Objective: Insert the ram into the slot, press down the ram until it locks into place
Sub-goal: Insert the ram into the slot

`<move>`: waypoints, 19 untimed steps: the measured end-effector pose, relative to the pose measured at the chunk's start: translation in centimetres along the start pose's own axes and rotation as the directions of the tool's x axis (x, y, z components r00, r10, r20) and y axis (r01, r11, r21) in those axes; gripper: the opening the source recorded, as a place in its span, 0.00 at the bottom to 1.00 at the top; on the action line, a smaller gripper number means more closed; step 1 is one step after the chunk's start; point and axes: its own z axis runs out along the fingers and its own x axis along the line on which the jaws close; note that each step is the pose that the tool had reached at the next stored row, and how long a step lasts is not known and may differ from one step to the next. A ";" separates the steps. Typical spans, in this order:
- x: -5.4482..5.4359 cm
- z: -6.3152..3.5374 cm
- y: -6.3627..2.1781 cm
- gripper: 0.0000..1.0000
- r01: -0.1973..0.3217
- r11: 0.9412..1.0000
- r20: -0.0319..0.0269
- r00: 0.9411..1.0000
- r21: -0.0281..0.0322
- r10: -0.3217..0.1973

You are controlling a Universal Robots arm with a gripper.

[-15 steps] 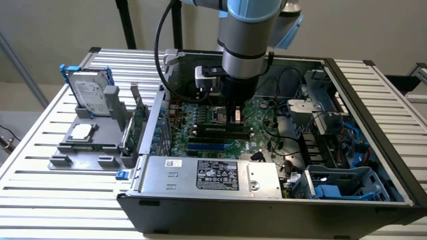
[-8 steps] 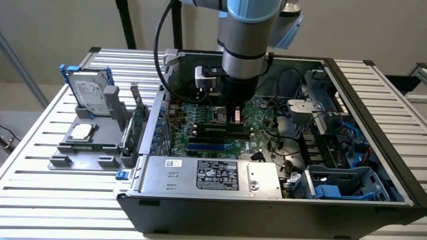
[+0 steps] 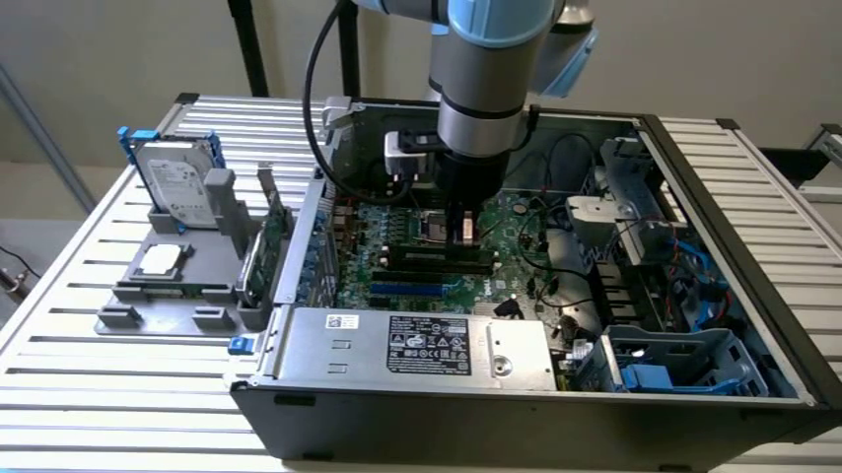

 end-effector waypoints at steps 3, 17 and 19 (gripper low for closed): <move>0.0 0.07 0.01 0.13 0.000 1.000 -0.001 1.000 0.000 0.000; 0.0 0.16 0.00 0.13 0.000 1.000 -0.003 1.000 0.000 0.000; 0.0 0.10 0.00 0.13 0.000 1.000 -0.003 1.000 0.000 0.000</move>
